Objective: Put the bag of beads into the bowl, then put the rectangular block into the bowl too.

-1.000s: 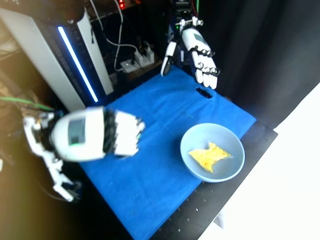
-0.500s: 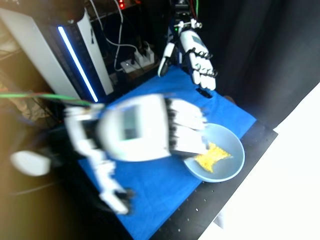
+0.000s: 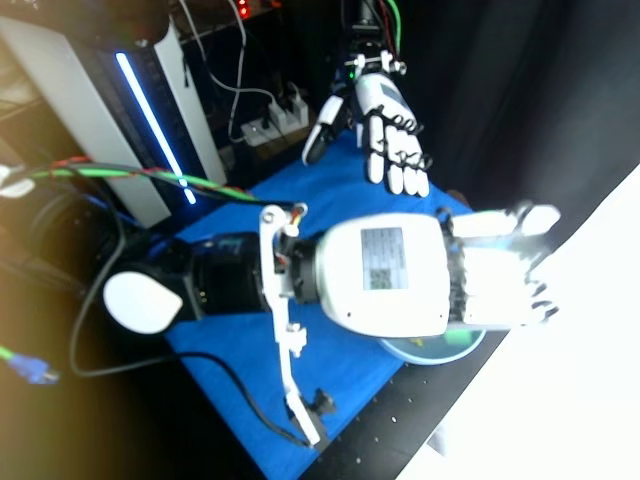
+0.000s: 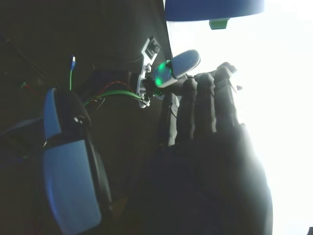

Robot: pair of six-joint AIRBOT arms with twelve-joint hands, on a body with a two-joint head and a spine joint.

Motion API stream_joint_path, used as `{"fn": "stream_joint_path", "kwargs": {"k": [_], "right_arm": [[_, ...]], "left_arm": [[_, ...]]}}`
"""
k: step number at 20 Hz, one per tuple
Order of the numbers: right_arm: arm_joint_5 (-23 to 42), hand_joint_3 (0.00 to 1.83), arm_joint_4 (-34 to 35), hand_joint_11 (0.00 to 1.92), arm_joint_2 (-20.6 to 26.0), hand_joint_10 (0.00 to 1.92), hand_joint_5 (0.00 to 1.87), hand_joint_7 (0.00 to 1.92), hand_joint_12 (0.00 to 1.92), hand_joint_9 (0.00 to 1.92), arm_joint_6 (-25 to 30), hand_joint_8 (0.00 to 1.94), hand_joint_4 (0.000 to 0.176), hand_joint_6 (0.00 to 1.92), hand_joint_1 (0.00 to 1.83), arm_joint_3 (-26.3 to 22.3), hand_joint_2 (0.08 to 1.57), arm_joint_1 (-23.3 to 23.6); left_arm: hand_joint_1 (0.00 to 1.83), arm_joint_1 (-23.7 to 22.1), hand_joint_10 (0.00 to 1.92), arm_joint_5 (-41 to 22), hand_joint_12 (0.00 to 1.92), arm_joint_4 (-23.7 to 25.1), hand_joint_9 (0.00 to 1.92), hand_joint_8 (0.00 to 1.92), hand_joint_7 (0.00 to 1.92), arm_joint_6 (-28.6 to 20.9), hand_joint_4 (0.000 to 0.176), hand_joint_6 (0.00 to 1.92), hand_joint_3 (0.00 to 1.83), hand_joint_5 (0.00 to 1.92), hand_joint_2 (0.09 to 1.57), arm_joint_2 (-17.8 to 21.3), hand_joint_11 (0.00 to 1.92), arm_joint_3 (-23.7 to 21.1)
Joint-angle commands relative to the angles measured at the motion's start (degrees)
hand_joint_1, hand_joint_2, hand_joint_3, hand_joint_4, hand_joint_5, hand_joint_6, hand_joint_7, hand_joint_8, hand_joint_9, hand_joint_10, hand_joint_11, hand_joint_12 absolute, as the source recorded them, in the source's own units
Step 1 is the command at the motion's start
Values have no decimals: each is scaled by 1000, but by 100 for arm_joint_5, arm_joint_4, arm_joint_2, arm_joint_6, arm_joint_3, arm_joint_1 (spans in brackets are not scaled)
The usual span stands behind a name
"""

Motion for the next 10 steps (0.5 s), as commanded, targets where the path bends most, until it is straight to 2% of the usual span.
{"fn": "stream_joint_path", "kwargs": {"k": [1,2,4,5,6,7,8,9,10], "right_arm": [[601,20,211,0,61,0,0,0,2,0,-8,0,176,0,463,-60,844,84],[741,17,220,0,131,0,0,0,0,0,-8,0,176,0,474,-100,842,25],[1408,3,497,0,486,0,0,0,0,0,-8,0,176,0,477,-342,821,-264],[1736,3,763,0,703,0,0,0,0,0,-8,0,176,0,477,-564,821,-491],[2115,0,1080,0,951,0,0,0,0,0,-8,0,176,0,547,-834,807,-784],[2310,0,1216,0,1077,0,0,0,0,0,-8,0,176,0,547,-972,807,-891],[2729,6,1495,0,1375,0,0,0,0,0,-8,0,176,0,541,-1298,827,-1192],[3082,22,1713,0,1607,0,0,0,0,0,-8,0,176,0,598,-1592,873,-1422],[3237,20,1798,0,1738,0,0,0,0,0,-8,0,176,0,628,-1727,879,-1546]], "left_arm": [[704,-68,2,-706,208,58,89,0,173,-52,94,2,0,106,939,12,0,18],[727,-68,0,-721,251,52,69,0,153,-56,104,2,0,112,936,28,0,6],[731,-32,6,-819,461,-3,97,2,148,-56,104,0,0,112,926,105,0,-48],[731,19,6,-923,461,-47,97,2,148,-56,104,0,0,112,926,167,0,-85],[711,111,4,-1071,437,-111,106,1,149,-55,123,0,0,75,921,257,0,-142],[711,147,4,-1138,437,-135,106,1,149,-54,123,0,0,75,921,305,0,-172],[665,245,6,-1319,459,-199,124,0,147,-54,124,0,0,68,917,421,0,-247],[594,327,9,-1484,465,-249,138,0,140,-54,152,1,0,69,915,524,0,-315],[592,379,4,-1564,443,-270,133,0,133,-54,171,1,0,72,904,578,0,-353]]}}
